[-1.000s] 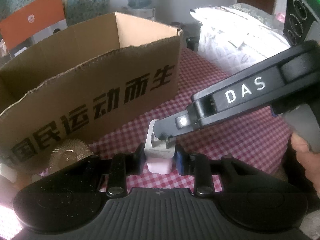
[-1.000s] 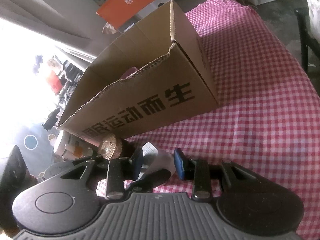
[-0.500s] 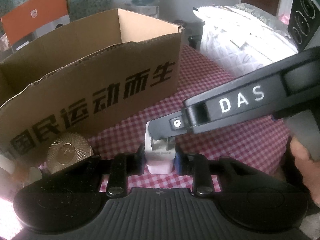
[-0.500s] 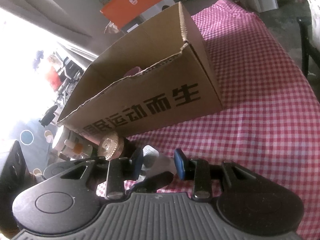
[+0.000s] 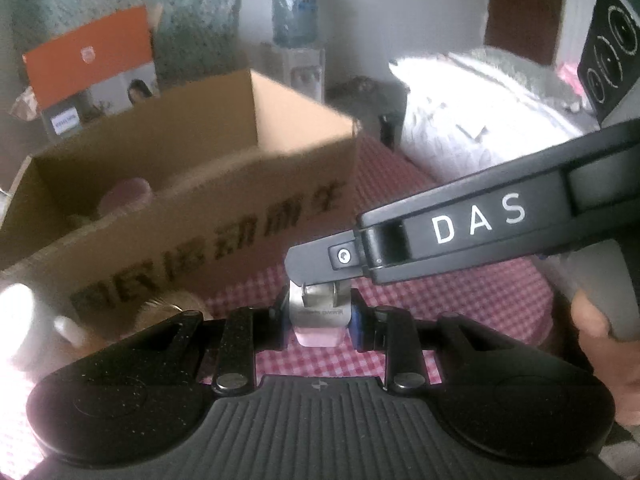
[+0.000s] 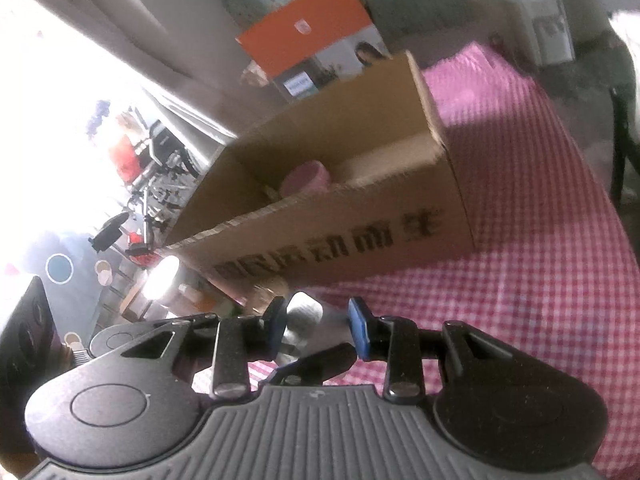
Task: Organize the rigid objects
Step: 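Lift the white charger plug with the right tool toward the box, then lower the white plug into the box and open the right tool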
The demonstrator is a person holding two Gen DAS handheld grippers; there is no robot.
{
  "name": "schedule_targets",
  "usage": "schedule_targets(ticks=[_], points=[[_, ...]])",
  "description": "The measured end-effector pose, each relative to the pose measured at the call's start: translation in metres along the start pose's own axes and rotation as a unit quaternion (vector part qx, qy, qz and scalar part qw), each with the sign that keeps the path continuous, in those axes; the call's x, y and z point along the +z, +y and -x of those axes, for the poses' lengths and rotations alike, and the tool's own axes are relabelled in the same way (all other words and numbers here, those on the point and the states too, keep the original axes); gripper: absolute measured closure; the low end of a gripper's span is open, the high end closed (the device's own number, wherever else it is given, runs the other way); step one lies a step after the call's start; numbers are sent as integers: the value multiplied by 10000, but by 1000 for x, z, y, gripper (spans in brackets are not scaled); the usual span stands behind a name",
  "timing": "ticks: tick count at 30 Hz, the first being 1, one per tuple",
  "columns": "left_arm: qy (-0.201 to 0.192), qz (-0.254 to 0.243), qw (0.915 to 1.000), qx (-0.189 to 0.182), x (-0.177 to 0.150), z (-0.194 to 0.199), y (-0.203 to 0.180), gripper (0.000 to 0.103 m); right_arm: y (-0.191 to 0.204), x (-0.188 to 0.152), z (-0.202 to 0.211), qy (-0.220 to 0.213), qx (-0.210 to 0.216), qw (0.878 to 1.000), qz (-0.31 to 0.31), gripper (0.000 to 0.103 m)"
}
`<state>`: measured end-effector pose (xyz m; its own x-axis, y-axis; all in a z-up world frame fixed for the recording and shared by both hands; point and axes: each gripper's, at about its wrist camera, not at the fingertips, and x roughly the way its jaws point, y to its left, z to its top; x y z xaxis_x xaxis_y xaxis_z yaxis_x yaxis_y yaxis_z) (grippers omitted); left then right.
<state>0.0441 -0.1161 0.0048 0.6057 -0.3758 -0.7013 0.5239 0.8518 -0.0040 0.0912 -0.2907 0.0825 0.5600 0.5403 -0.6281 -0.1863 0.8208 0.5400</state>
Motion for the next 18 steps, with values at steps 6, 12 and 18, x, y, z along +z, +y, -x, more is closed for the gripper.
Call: schedule_targets(ticks=[6,12,18], points=[[-386,304,9987,104,27,29,23,77,32,31,11,-329,218,9982,441,66],[-635,562,9959,324,62,34,49,77,60,77,-1,-435,384,9942,904,66],[-391,1078,9928,359,90,5,82,77,62,117,-42,-151,443,9944,949,66]])
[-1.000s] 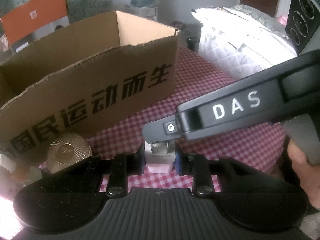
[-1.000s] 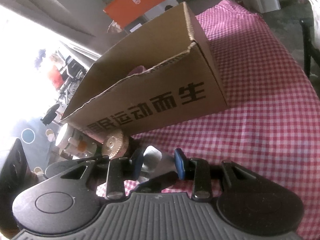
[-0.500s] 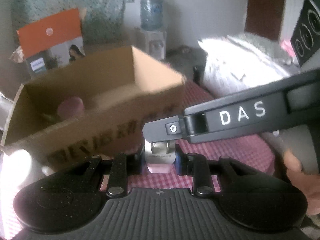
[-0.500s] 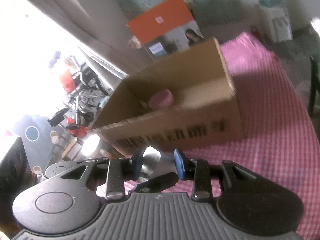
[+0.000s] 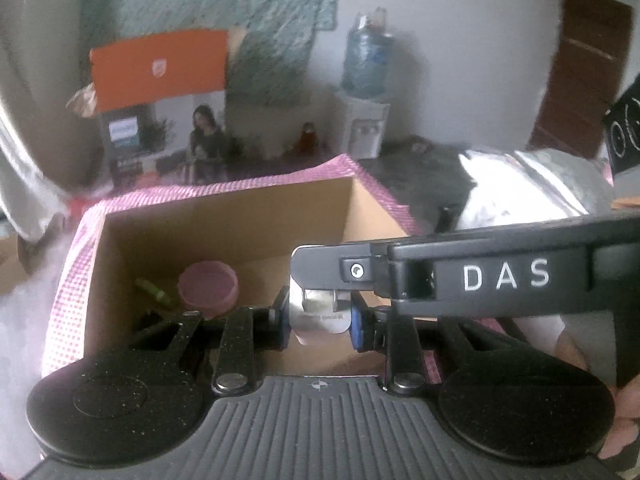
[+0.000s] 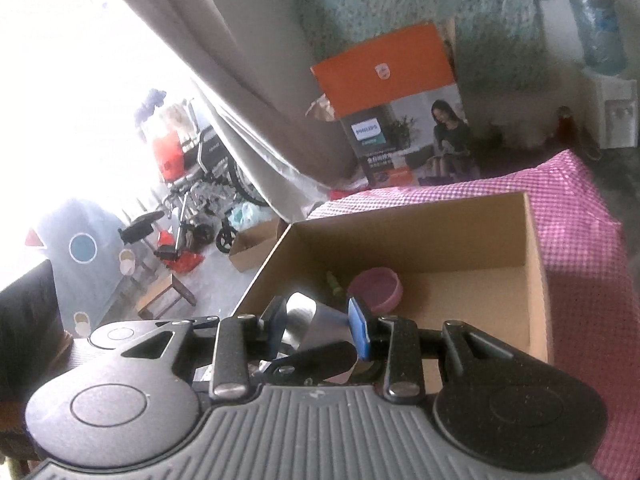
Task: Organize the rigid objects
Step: 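Lower the white plug into the box and open the right tool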
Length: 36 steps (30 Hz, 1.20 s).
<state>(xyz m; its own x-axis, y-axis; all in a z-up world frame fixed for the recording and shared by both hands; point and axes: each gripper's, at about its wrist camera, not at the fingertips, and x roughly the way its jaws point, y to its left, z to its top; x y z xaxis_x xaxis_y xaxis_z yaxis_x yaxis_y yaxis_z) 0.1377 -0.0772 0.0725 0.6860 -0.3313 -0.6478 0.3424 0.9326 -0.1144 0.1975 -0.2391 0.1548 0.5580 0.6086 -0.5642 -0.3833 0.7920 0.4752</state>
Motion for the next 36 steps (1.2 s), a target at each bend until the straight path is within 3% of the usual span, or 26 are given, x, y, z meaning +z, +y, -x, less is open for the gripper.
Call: schedule_targets(ticks=[10,19,29,36], points=[[684,702,9947,308,25,-78,29,77,-51,43,-87,837,-30,9962,-236,65],[1300,1136,9837,509,43,-137,51,77,-86,63,-147,1377,-85,9899,-322,65],[1755,1484,9724,403,42,-164,64,76,-102,61,-176,1705,-262,9846,-275,65],[1593,1265,9779,474,41,-157,56,74,-101,58,-169,1648,-283,9856,-267,64]])
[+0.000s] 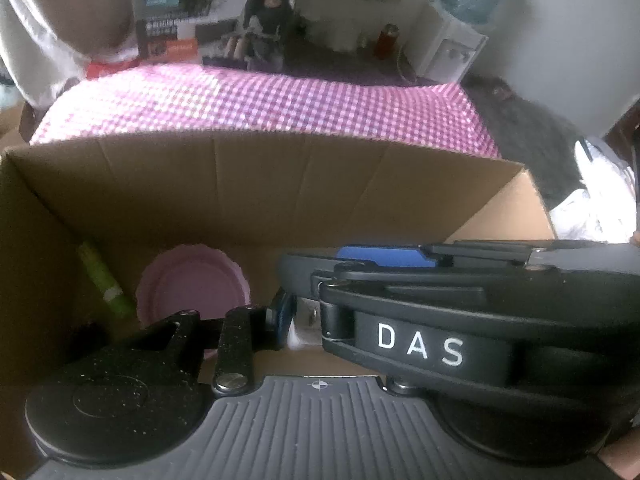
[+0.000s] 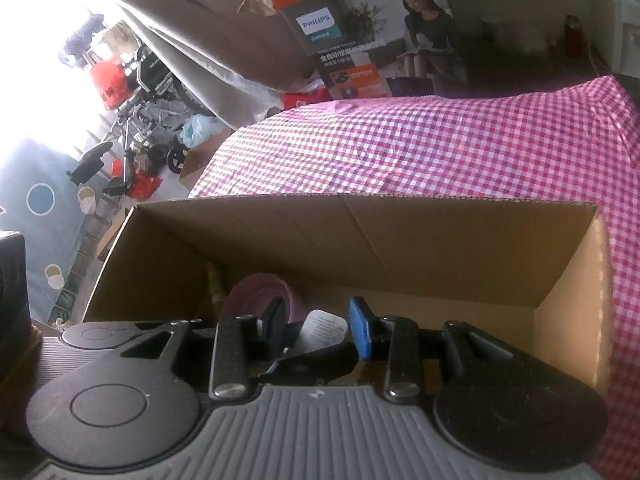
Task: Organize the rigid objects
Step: 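Lower the white plug into the box and open the right tool, then withdraw the open right tool from the box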
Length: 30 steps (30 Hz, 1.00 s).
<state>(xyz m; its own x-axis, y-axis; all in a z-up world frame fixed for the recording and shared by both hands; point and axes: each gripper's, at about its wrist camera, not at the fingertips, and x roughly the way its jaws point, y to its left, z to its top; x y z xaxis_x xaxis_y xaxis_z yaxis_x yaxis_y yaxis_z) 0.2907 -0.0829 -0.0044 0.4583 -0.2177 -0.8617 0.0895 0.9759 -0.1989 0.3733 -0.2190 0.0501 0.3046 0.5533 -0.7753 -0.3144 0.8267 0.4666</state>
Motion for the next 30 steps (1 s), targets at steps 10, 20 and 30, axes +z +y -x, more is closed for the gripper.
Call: schedule_targets(ticks=[10,20,30], points=[[-977,-550,9935,172,-27,70,-20,44,21,-18,93,-1204,8,9927,119,60],[-1505,-936,9828,-514,-108,152,-13,27,36,-114,181,-1994,283,9794,-162,60],[-1193,-1002,9851,-726,-191,155,20,26,49,-200,171,-1565,965,9810,-618,60]])
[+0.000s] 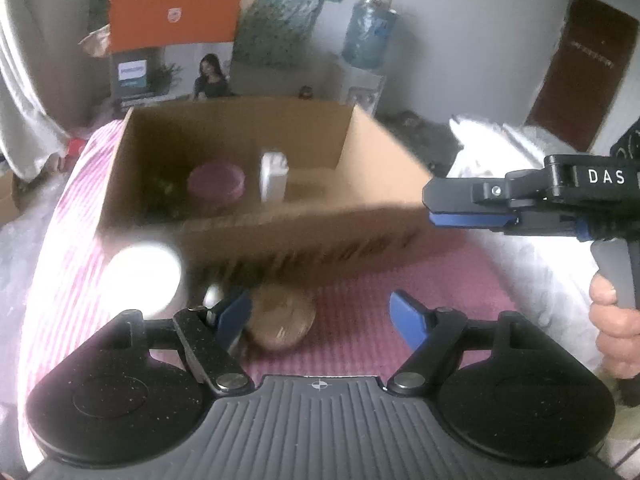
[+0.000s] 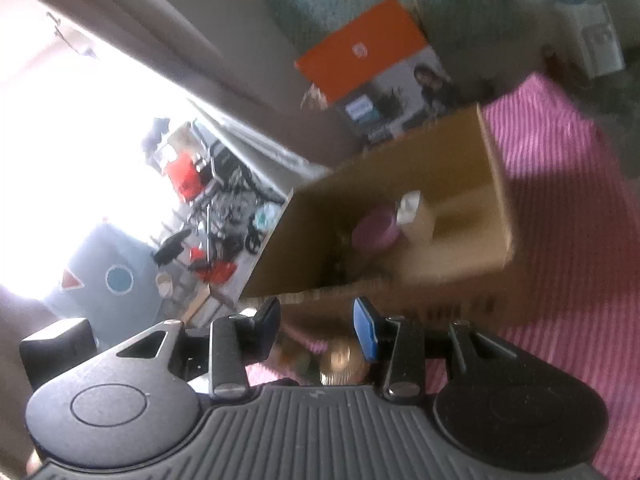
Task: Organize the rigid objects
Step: 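Withdraw the open right tool from the box, then move the right tool to the rose-gold ribbed jar and grasp it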
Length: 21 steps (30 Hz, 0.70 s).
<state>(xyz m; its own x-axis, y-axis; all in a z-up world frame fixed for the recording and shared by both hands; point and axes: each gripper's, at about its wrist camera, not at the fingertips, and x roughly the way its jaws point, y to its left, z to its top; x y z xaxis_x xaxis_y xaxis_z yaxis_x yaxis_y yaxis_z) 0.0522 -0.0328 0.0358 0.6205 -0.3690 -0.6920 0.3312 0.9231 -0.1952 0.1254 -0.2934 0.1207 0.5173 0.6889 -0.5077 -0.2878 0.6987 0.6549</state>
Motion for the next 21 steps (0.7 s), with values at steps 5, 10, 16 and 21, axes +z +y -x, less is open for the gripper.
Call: schedule_targets(ticks=[5,10,16,21], points=[[285,-86,9995,144,-29,-17,4,26,-11,-23,-30,381,-140,9988,-290,60],[354,-352,9985,206,-40,-31,1,27,-19,-33,-56,708,-226,9962,-463,60],[395,-521,9974,301,-40,-51,1,27,-30,-31,-82,953,-384,9931,-569,60],[485,-715,9956,368,-48,-65,-3,28,-41,-29,-100,1029,-501,9910,-695,23]])
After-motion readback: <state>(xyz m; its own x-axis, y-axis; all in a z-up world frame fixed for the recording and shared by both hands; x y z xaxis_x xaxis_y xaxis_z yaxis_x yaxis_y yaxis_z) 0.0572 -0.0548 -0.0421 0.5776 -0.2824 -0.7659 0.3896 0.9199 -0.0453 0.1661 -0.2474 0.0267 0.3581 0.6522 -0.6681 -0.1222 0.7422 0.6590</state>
